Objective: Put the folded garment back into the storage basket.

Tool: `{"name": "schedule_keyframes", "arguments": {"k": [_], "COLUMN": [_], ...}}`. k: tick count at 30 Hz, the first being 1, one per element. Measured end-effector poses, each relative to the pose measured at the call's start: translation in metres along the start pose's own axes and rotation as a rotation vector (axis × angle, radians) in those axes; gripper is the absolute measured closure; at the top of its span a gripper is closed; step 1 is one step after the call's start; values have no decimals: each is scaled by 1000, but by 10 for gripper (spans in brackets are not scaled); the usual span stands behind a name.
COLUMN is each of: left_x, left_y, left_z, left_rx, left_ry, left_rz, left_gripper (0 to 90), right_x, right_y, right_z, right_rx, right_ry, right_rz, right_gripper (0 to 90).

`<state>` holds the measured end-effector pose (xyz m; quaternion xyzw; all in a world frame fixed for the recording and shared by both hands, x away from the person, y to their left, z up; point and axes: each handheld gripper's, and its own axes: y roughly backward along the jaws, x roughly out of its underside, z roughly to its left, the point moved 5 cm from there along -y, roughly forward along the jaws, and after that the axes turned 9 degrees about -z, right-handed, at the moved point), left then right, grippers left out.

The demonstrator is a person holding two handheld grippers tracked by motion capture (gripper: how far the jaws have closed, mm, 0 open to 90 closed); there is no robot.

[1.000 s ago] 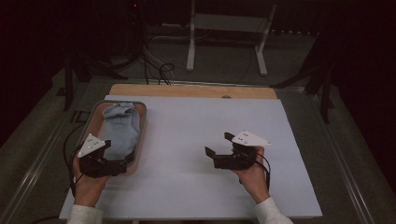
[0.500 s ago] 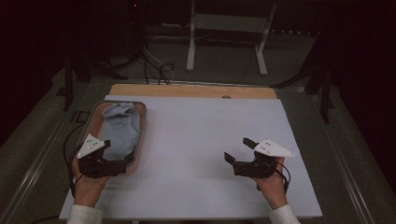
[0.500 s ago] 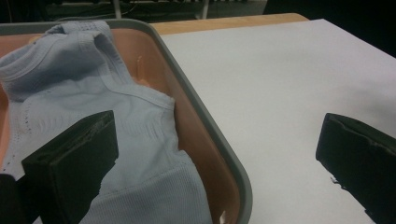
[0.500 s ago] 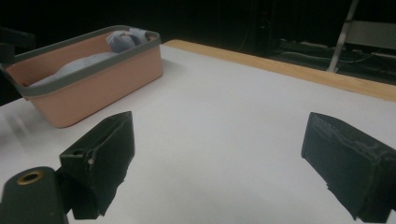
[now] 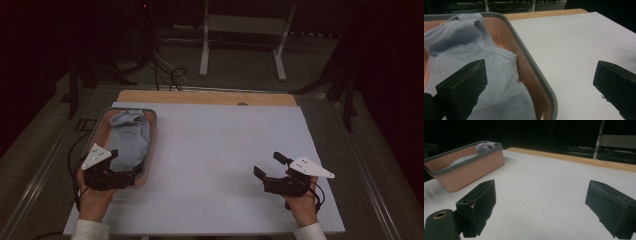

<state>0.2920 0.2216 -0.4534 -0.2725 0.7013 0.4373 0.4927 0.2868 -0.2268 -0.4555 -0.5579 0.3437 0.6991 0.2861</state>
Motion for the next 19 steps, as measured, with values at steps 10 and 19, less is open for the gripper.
{"name": "schedule_keyframes", "arguments": {"k": [10, 19], "left_x": [0, -1], "left_y": [-2, -3], "left_z": [-4, -7], "left_rx": [22, 37], "left_ry": [0, -5], "left_rz": [-28, -48], "left_gripper": [3, 3], "right_x": [6, 13], "right_y": [7, 7], "right_z": [-10, -18], "right_rx": [24, 49], "right_ry": [-28, -31], "right_rz": [-16, 5], "right_gripper": [98, 99]}}
